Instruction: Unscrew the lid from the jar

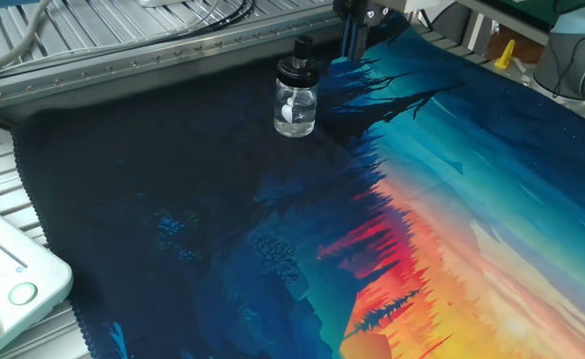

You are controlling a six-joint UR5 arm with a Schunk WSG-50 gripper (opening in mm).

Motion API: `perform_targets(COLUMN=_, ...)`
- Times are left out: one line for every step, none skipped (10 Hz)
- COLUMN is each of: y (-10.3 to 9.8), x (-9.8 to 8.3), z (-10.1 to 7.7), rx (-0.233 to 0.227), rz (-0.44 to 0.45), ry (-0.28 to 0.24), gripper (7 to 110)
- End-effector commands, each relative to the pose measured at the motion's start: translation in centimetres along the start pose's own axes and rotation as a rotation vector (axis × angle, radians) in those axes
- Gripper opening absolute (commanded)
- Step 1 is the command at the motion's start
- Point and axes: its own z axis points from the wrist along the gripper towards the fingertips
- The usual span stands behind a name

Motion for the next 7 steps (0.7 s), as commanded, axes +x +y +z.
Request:
perform_targets(y=-0.8, x=-1.4, z=-0.5, rx=0.001, rz=-0.031, ry=-0.097, gripper=7)
perform_targets(y=-1.5, x=-2.3, z=-0.6, rx=0.008, rz=-0.043, ry=-0.165, gripper=7)
perform_targets(y=-3.0, x=-2.0, z=-1.0, rx=0.039, rz=-0.032, ry=-0.199, gripper=7)
perform_targets(y=-3.9, x=-1.5, z=-1.8, rx=0.053, rz=-0.036, ry=-0.236, gripper=7)
perform_targets(y=-4.1, x=-1.0, z=-2.4, rx=0.042, rz=-0.043, ry=-0.263, gripper=7)
perform_targets(y=-4.7, x=-0.4, z=-2.5, rx=0.048, rz=-0.031, ry=-0.287, gripper=7)
perform_targets(y=-5.0, x=0.0, z=-2.5, rx=0.047, rz=-0.034, ry=-0.320, gripper=7)
